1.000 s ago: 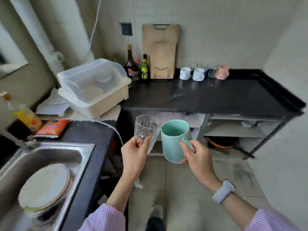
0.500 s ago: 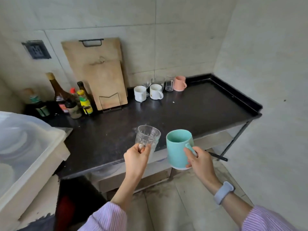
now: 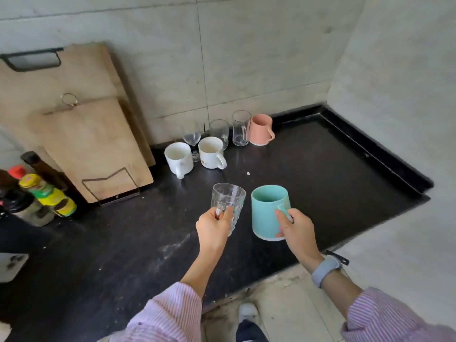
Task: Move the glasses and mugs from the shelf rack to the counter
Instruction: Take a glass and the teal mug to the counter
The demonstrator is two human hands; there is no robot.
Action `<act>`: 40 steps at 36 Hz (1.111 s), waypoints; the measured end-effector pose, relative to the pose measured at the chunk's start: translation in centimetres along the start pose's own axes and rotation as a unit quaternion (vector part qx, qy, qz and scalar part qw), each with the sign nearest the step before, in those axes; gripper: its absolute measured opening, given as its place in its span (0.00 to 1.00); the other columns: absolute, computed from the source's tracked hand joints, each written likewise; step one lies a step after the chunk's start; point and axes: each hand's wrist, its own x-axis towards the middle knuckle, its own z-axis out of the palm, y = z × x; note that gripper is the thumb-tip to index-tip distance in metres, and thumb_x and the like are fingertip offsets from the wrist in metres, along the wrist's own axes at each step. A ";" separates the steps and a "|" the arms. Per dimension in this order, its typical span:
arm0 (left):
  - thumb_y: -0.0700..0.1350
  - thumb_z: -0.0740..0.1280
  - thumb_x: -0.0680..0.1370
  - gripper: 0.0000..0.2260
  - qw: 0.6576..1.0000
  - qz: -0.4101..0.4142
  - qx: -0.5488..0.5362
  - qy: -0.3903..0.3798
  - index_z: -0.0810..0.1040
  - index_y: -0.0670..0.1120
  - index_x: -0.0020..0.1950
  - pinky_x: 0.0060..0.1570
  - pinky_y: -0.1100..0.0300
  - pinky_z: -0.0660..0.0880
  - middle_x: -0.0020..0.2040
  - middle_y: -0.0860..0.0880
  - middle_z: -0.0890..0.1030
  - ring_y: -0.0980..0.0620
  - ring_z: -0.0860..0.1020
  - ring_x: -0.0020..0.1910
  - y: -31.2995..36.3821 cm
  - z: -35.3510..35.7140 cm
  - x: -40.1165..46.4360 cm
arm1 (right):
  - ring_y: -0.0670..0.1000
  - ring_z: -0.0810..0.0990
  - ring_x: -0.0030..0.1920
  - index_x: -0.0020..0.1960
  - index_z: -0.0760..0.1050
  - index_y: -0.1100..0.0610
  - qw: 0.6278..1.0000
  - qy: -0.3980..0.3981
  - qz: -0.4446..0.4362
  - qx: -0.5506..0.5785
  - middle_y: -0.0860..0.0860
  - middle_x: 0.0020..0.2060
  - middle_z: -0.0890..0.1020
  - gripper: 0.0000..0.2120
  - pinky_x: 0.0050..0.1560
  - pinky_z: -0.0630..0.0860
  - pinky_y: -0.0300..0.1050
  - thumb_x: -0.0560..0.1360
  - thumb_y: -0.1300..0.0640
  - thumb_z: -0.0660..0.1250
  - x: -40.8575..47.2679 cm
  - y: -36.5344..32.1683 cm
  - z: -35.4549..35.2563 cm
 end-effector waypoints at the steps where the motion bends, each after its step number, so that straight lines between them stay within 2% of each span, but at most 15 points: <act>1: 0.46 0.68 0.73 0.20 1.000 -0.008 0.004 -0.001 0.60 0.45 0.28 0.30 0.57 0.61 0.27 0.45 0.64 0.51 0.60 0.29 0.2 1.3 1.4 | 0.56 0.79 0.37 0.32 0.68 0.57 1.000 0.000 0.004 -0.005 0.52 0.31 0.75 0.15 0.23 0.70 0.29 0.76 0.54 0.63 2.0 0.3 0.1; 5: 0.47 0.68 0.74 0.19 0.999 -0.041 -0.013 -0.008 0.65 0.39 0.29 0.32 0.57 0.64 0.28 0.44 0.67 0.51 0.64 0.30 0.8 5.9 6.8 | 0.57 0.79 0.38 0.38 0.71 0.65 0.999 -0.015 0.017 -0.033 0.57 0.34 0.75 0.16 0.26 0.72 0.32 0.76 0.53 0.62 9.7 1.3 0.5; 8: 0.46 0.67 0.74 0.20 0.999 -0.035 -0.015 0.004 0.61 0.43 0.29 0.32 0.56 0.61 0.27 0.45 0.64 0.52 0.62 0.30 1.2 8.8 10.1 | 0.55 0.79 0.36 0.33 0.68 0.60 0.999 -0.017 0.035 -0.024 0.55 0.33 0.75 0.15 0.24 0.69 0.27 0.76 0.54 0.63 14.3 1.9 1.0; 11: 0.46 0.67 0.74 0.23 1.000 -0.019 -0.001 0.009 0.56 0.46 0.27 0.28 0.61 0.57 0.24 0.51 0.60 0.56 0.58 0.27 1.4 11.1 12.9 | 0.55 0.78 0.37 0.32 0.67 0.55 0.999 -0.016 0.046 -0.006 0.56 0.35 0.75 0.15 0.24 0.68 0.25 0.76 0.54 0.63 18.0 2.2 1.7; 15: 0.47 0.67 0.75 0.23 1.000 -0.019 -0.006 0.022 0.56 0.48 0.27 0.25 0.65 0.56 0.24 0.53 0.59 0.57 0.58 0.24 1.3 13.7 15.9 | 0.58 0.81 0.40 0.37 0.70 0.63 0.998 -0.037 0.050 0.003 0.62 0.38 0.76 0.14 0.25 0.69 0.26 0.76 0.54 0.63 22.0 3.0 2.8; 19: 0.49 0.66 0.76 0.24 0.999 -0.013 -0.021 0.040 0.55 0.48 0.27 0.25 0.64 0.56 0.25 0.53 0.58 0.57 0.58 0.25 1.2 15.6 18.2 | 0.62 0.80 0.44 0.42 0.72 0.67 0.997 -0.049 0.047 0.025 0.63 0.39 0.75 0.14 0.27 0.72 0.27 0.77 0.55 0.63 24.6 3.7 4.0; 24: 0.53 0.61 0.78 0.22 0.998 -0.014 -0.027 0.045 0.58 0.49 0.28 0.26 0.66 0.59 0.26 0.53 0.61 0.58 0.60 0.26 0.8 16.8 20.2 | 0.60 0.80 0.43 0.43 0.72 0.67 0.996 -0.056 0.045 0.043 0.63 0.39 0.76 0.14 0.28 0.72 0.27 0.76 0.54 0.63 26.8 3.7 5.0; 26: 0.51 0.57 0.80 0.20 0.997 -0.017 -0.064 0.026 0.60 0.50 0.29 0.30 0.64 0.61 0.27 0.53 0.63 0.58 0.61 0.28 0.8 17.1 20.8 | 0.58 0.78 0.40 0.41 0.72 0.64 0.995 -0.069 0.048 0.057 0.62 0.37 0.75 0.12 0.36 0.77 0.33 0.76 0.55 0.62 27.4 3.6 5.4; 27: 0.50 0.55 0.81 0.19 0.996 -0.022 -0.084 0.013 0.61 0.50 0.30 0.32 0.62 0.62 0.29 0.53 0.64 0.57 0.62 0.30 0.7 17.2 21.1 | 0.55 0.77 0.38 0.39 0.71 0.62 0.994 -0.077 0.052 0.063 0.59 0.35 0.74 0.11 0.41 0.79 0.40 0.77 0.56 0.62 27.6 3.6 5.6; 30: 0.46 0.51 0.82 0.17 0.996 -0.014 -0.090 -0.020 0.62 0.47 0.33 0.34 0.65 0.63 0.32 0.51 0.64 0.58 0.62 0.31 0.5 17.2 21.8 | 0.51 0.75 0.36 0.37 0.71 0.63 0.993 -0.084 0.061 0.052 0.53 0.31 0.74 0.11 0.46 0.74 0.52 0.77 0.60 0.59 28.3 3.9 6.0; 32: 0.45 0.51 0.82 0.16 0.995 -0.015 -0.094 -0.034 0.62 0.46 0.35 0.36 0.66 0.64 0.33 0.51 0.64 0.57 0.62 0.32 0.4 17.3 22.0 | 0.52 0.75 0.38 0.42 0.74 0.67 0.993 -0.087 0.062 0.046 0.52 0.32 0.75 0.11 0.50 0.74 0.55 0.77 0.61 0.59 28.7 4.2 6.3; 35: 0.45 0.51 0.83 0.14 0.994 -0.005 -0.093 -0.050 0.64 0.45 0.37 0.39 0.70 0.65 0.35 0.51 0.66 0.56 0.64 0.35 0.1 17.3 22.1 | 0.52 0.76 0.40 0.45 0.76 0.66 0.994 -0.096 0.057 0.016 0.51 0.33 0.77 0.10 0.51 0.72 0.52 0.77 0.61 0.59 29.0 4.3 6.4; 38: 0.44 0.51 0.82 0.14 0.995 0.009 -0.076 -0.066 0.66 0.46 0.37 0.38 0.71 0.65 0.36 0.52 0.67 0.56 0.65 0.36 -0.4 17.2 22.0 | 0.58 0.78 0.44 0.46 0.76 0.66 0.994 -0.092 0.053 0.000 0.56 0.37 0.79 0.10 0.53 0.73 0.56 0.77 0.60 0.59 29.2 4.1 6.3; 40: 0.44 0.51 0.82 0.13 0.995 0.011 -0.062 -0.075 0.70 0.44 0.41 0.42 0.70 0.66 0.38 0.52 0.70 0.56 0.68 0.39 -0.6 17.1 21.9 | 0.60 0.78 0.48 0.48 0.76 0.66 0.995 -0.089 0.050 -0.009 0.61 0.43 0.80 0.10 0.54 0.73 0.57 0.77 0.59 0.60 29.2 4.1 6.2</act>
